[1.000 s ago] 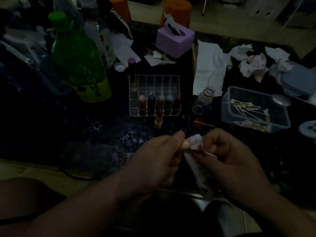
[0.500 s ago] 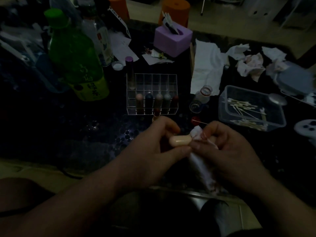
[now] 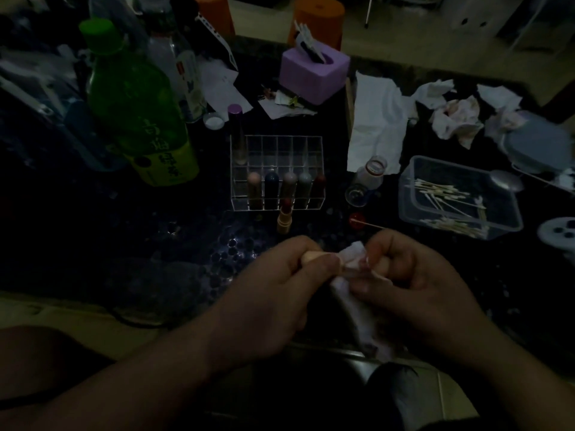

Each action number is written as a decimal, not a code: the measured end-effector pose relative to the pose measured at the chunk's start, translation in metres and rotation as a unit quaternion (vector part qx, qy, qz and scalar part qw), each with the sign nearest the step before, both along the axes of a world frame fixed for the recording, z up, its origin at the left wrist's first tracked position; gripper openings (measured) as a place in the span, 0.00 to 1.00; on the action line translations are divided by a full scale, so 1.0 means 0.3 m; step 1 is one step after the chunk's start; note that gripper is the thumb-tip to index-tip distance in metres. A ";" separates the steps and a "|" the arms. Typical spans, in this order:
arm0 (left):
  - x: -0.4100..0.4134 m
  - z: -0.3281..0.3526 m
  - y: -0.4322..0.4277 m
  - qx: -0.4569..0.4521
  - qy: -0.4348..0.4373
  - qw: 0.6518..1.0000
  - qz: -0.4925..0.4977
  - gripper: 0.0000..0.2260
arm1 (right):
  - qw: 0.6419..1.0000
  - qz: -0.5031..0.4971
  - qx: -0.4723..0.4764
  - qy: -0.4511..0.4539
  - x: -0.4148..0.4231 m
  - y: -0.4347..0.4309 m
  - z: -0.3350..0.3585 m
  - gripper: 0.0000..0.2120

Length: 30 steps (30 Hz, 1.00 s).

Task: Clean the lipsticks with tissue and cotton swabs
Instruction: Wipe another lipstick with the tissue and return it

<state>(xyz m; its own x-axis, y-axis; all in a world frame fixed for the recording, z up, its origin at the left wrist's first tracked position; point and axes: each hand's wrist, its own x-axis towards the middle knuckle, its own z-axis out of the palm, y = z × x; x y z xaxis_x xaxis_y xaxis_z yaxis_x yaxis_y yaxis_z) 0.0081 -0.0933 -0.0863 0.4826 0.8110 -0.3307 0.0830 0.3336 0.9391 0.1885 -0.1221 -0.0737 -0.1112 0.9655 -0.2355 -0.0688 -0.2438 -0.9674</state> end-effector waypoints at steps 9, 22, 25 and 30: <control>-0.043 -0.036 0.043 0.449 0.172 0.874 -0.068 0.10 | 0.997 -0.030 -0.074 0.010 0.009 0.014 0.009 0.15; -0.003 0.012 0.032 -0.139 -0.010 0.990 -0.022 0.15 | 0.988 0.004 0.100 -0.115 -0.011 0.010 -0.022 0.13; -0.020 -0.017 0.027 0.128 0.119 0.984 -0.041 0.12 | 0.998 -0.010 0.007 -0.056 -0.007 0.029 -0.003 0.12; -0.048 -0.051 0.036 0.348 0.232 0.905 -0.080 0.07 | 0.962 -0.042 -0.214 0.165 -0.014 0.038 -0.031 0.13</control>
<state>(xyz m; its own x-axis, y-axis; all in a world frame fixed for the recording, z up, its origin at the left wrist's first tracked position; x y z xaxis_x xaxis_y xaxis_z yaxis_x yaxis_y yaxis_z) -0.0064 -0.0826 -0.1017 0.5521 0.8330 0.0362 0.5171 -0.3761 0.7689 0.1844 -0.1105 -0.0831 -0.1746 0.7967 -0.5786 -0.3922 -0.5953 -0.7013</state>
